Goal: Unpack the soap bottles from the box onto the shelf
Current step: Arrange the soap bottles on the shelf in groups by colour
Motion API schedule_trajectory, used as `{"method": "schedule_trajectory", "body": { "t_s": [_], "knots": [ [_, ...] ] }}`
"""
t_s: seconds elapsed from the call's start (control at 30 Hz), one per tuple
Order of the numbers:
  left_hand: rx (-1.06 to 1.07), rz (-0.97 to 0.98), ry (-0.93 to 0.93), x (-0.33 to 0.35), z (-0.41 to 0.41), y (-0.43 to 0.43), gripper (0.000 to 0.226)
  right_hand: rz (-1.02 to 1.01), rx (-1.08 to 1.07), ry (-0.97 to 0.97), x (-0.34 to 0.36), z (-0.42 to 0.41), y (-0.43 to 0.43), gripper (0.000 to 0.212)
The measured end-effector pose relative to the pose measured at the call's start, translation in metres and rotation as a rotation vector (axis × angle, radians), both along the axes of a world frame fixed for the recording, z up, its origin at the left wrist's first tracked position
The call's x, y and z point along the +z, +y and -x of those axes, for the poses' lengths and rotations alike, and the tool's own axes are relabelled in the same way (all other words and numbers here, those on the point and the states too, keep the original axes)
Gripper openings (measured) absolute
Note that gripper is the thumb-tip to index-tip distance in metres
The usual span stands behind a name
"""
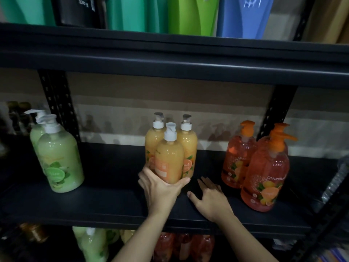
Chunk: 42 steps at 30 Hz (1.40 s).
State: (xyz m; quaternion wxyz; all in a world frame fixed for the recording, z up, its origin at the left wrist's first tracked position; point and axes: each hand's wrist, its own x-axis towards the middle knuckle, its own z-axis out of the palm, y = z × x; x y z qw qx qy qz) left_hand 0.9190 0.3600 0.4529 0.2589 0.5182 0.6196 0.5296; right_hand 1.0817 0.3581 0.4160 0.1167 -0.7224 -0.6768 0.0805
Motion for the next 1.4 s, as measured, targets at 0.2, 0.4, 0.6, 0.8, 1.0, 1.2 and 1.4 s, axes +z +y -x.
{"method": "schedule_trajectory", "body": {
  "t_s": [0.2,0.4,0.6,0.8,1.0,1.2,1.4],
  "knots": [
    [-0.013,-0.042,0.031,-0.009,0.010,0.007,0.101,-0.001,0.000,0.002,0.000,0.000,0.001,0.080],
    [-0.251,0.064,-0.038,-0.004,0.041,0.015,0.097,0.018,-0.007,0.006,0.005,0.001,-0.001,0.079],
    [-0.448,0.141,-0.024,0.000,0.057,0.020,0.094,0.033,-0.020,0.014,0.009,0.003,-0.004,0.077],
    [-0.076,0.002,-0.053,-0.020,0.022,0.002,0.117,0.036,-0.026,0.013,0.010,0.004,-0.005,0.078],
    [-0.092,-0.031,-0.009,-0.032,0.020,0.007,0.084,0.049,-0.020,0.011,0.012,0.004,-0.005,0.079],
    [-0.277,0.080,-0.010,-0.033,0.044,0.018,0.082,0.057,-0.030,0.020,0.015,0.005,-0.007,0.077],
    [-0.346,0.132,-0.011,-0.026,0.047,0.012,0.101,0.058,-0.038,0.022,0.018,0.008,-0.010,0.076]
  ]
}}
